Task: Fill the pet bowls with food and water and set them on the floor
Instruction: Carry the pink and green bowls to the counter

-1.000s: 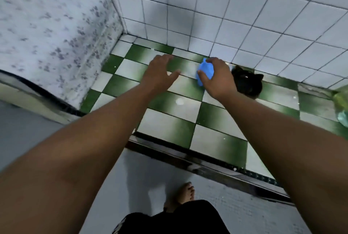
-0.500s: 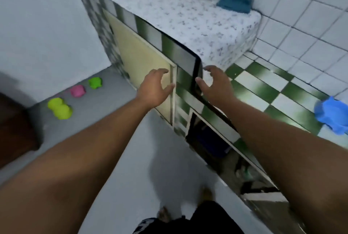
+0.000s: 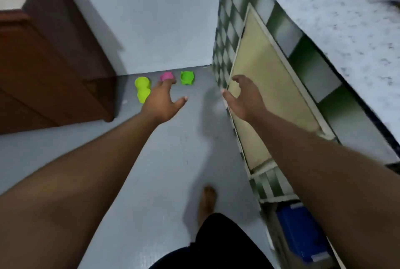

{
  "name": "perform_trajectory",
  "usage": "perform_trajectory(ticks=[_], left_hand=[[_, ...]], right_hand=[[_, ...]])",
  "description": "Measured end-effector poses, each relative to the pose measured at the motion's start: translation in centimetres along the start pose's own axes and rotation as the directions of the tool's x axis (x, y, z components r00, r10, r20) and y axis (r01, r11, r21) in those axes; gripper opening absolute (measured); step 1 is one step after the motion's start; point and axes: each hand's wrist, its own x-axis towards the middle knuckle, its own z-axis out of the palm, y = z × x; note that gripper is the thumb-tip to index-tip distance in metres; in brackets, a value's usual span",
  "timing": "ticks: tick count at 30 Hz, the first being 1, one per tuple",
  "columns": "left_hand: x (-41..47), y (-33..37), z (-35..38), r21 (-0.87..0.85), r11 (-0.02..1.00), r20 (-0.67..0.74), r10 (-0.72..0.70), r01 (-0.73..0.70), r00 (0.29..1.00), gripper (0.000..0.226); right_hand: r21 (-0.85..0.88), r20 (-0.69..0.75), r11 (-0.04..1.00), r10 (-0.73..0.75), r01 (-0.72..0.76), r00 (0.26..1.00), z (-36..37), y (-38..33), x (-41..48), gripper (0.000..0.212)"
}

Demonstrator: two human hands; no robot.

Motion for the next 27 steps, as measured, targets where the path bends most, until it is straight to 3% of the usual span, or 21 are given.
perform_trajectory(ticks=[6, 17, 22, 27], left_hand=[[10.5, -6.2, -0.8, 0.015, 0.978, -0.056, -0.207, 0.208, 0.977, 0.07], [33.5, -16.2, 1.5, 0.006, 0.941, 0.033, -0.34, 0.34, 0.94, 0.081], [44.7, -23.5, 6.8, -0.09, 0.904, 0.084, -0.412, 0.419, 0.907, 0.079], [55.0, -33.7, 17.3, -0.193, 0.802, 0.089, -0.559, 0.565, 0.824, 0.059]], right_hand=[[0.093, 0.14, 0.995, 0.011, -0.024, 0.99, 6.7, -0.7, 14.4, 0.054], [0.058, 0.265, 0.988, 0.123, -0.143, 0.956, 19.7, 0.3, 37.3, 0.059], [0.079, 0.281, 0.961, 0.234, -0.266, 0.931, 29.7, 4.3, 47.6, 0.063], [0.088, 0.308, 0.901, 0.382, -0.426, 0.871, 42.5, 13.2, 57.0, 0.074]])
